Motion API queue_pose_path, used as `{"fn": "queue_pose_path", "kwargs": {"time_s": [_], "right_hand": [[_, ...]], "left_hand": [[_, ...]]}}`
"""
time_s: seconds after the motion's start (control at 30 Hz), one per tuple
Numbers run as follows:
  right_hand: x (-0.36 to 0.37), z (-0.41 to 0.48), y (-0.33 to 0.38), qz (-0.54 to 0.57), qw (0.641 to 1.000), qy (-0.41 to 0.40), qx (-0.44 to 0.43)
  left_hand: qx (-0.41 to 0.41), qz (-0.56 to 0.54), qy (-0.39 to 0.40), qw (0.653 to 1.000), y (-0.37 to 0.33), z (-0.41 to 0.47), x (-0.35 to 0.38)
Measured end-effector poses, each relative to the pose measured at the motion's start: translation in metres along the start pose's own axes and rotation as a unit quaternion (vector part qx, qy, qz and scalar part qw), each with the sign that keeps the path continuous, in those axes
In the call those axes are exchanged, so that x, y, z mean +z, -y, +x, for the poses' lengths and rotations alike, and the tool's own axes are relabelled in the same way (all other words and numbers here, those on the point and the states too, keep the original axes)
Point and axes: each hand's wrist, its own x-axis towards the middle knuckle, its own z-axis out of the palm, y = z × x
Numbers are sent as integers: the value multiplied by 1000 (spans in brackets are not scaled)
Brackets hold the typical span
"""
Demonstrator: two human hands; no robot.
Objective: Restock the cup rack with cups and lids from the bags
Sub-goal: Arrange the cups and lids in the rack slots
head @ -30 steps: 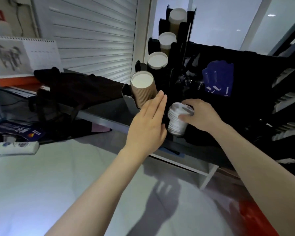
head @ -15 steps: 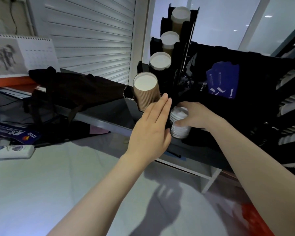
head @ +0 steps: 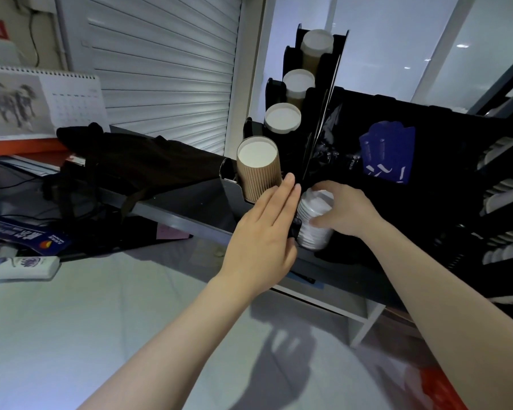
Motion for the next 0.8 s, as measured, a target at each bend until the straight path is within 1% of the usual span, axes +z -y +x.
{"fn": "queue_pose_path", "kwargs": {"time_s": [0.07, 0.17, 0.3, 0.5, 0.67, 0.8], "right_hand": [[-1, 0, -2, 12, 1000, 5, -9], [-2, 0, -6, 29, 998, 49, -13], [-2, 2, -10, 76, 996, 45, -6], [-5, 5, -15, 60, 994, 87, -23], [-4, 7, -18, 66, 995, 73, -30], [-7, 3, -18, 73, 996, 34, -30]], "left_hand": [[-6, -7, -5, 1000, -1, 0, 1], [-11, -10, -18, 1000, -3, 0, 2], [-9, -9, -24, 1000, -2, -1, 4], [-10, -6, -25, 1000, -2, -1, 4], [-11, -11, -23, 1000, -2, -1, 5], [-8, -8, -25, 1000, -2, 0, 3]]}}
